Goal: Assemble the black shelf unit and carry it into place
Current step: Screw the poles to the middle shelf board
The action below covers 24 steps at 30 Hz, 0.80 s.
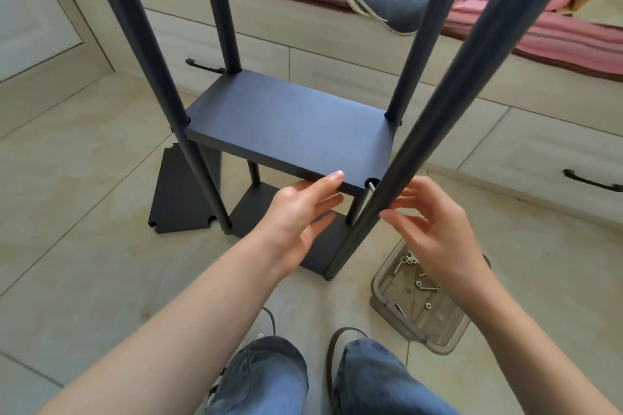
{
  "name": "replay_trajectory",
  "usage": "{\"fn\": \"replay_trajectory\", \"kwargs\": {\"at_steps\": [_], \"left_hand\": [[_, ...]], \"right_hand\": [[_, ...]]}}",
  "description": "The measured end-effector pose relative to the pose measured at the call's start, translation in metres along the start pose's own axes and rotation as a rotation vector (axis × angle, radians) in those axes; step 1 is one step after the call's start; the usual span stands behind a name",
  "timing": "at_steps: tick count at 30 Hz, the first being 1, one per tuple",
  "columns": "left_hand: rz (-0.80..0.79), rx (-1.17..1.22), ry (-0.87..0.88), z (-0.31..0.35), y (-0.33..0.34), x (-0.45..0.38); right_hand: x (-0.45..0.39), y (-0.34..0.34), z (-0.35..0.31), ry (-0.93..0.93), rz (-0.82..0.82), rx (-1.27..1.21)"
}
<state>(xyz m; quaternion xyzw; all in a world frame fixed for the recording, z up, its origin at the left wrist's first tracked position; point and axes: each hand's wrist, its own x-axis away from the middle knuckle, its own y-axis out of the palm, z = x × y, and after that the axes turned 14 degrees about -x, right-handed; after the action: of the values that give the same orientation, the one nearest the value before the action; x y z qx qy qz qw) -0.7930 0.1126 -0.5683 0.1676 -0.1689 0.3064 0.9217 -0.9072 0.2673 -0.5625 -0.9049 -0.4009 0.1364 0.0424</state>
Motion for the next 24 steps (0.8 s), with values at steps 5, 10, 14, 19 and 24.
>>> {"fn": "replay_trajectory", "kwargs": {"at_steps": [5, 10, 14, 19, 24], "left_hand": [[-0.003, 0.088, 0.057, -0.002, 0.013, -0.006], [-0.044, 0.195, 0.077, -0.005, 0.015, -0.006], [-0.058, 0.209, 0.079, -0.004, 0.013, -0.007], [-0.069, 0.208, 0.092, -0.006, 0.011, -0.007], [-0.071, 0.229, 0.088, -0.008, 0.01, -0.009]], "right_hand": [[-0.005, -0.001, 0.004, -0.004, -0.023, 0.033], [-0.008, 0.004, 0.008, -0.023, -0.031, 0.058], [-0.009, 0.006, 0.008, -0.025, -0.038, 0.048], [-0.009, 0.007, 0.007, -0.037, -0.046, 0.072], [-0.009, 0.006, 0.004, -0.039, -0.062, 0.086]]}}
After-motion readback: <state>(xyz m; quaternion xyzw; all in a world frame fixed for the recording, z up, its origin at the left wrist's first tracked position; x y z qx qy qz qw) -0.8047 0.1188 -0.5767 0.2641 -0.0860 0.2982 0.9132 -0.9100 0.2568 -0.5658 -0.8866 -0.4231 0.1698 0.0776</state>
